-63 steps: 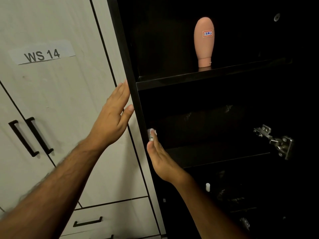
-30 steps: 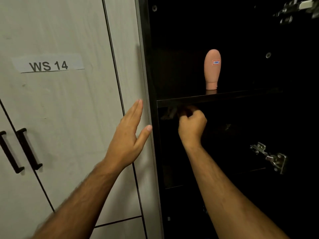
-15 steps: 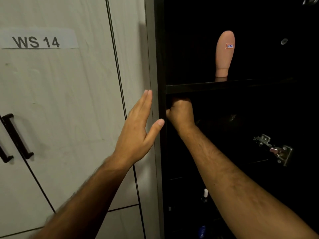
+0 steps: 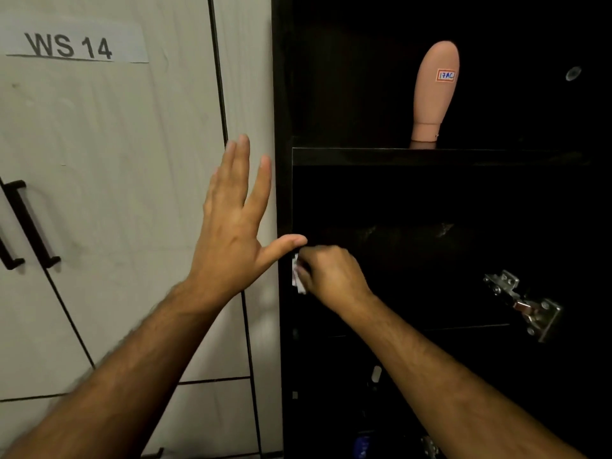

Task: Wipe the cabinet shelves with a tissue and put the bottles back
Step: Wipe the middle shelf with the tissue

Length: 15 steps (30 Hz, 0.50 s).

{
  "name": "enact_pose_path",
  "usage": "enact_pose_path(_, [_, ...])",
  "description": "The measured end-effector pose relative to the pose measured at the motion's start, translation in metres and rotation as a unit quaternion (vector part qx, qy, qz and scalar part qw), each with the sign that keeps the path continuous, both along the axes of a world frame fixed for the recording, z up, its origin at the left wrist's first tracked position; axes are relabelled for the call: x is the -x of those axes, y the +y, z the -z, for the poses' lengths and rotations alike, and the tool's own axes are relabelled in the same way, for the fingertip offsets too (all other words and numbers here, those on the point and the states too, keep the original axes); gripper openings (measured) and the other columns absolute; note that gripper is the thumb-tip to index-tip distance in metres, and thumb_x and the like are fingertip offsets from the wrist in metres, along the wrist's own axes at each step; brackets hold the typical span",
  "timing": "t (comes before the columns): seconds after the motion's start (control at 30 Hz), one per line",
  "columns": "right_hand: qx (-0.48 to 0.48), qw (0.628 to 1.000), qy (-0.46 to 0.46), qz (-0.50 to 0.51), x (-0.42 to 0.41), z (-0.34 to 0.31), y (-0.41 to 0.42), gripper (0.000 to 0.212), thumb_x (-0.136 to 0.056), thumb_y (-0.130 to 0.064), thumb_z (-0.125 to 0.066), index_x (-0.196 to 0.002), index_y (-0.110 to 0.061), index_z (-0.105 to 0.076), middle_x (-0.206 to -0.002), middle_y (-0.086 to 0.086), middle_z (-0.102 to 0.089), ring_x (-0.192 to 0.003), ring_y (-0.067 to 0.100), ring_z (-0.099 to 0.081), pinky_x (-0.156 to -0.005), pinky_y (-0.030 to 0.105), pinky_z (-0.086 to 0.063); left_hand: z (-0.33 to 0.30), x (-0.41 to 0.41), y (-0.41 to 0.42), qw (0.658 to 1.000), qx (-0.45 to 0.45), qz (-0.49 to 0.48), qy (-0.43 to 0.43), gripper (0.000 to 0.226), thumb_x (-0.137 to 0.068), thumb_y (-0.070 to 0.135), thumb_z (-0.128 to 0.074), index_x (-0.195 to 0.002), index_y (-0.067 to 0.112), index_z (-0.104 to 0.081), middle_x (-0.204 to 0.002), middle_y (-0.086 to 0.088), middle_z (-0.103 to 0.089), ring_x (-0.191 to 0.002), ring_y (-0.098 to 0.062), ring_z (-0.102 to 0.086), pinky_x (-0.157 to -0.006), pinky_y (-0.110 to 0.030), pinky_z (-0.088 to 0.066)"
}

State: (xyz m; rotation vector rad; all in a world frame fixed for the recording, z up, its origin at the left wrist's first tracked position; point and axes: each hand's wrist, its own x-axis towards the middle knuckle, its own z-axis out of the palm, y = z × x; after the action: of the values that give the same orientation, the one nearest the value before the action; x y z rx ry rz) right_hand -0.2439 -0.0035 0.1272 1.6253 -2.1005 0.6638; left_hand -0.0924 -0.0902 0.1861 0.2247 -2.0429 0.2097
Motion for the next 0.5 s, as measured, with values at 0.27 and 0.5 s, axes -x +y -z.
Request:
enact_pose_path(0.27, [0.24, 0.965, -0.104, 0.034, 0.016, -0.067, -0.013, 0.009, -0.087, -0.015, -0.067, -0.091, -0.008, -0.07, -0.068, 0.002, -0.063, -0.061, 0.015, -0.06, -0.056, 0.022, -0.047, -0.007, -0.009, 0.001, 0.994, 0.085, -0.055, -0.044, 0.088, -0.089, 0.069, -0.042, -0.153, 0.015, -0.016, -0.157, -0.032, -0.009, -0.147, -0.047, -0.004, -0.116, -0.064, -0.013])
enact_pose_path(0.5, [-0.025, 0.998, -0.011, -0.054, 0.018, 0.029, 0.011, 0.01, -0.088, -0.011, -0.055, -0.079, -0.016, -0.056, -0.072, -0.005, -0.049, -0.062, 0.016, -0.054, -0.054, 0.027, -0.036, -0.005, -0.01, 0.008, 0.994, 0.065, -0.069, -0.056, 0.08, -0.094, 0.065, -0.038, -0.154, 0.02, -0.014, -0.161, -0.021, -0.006, -0.149, -0.038, -0.001, -0.118, -0.058, -0.011])
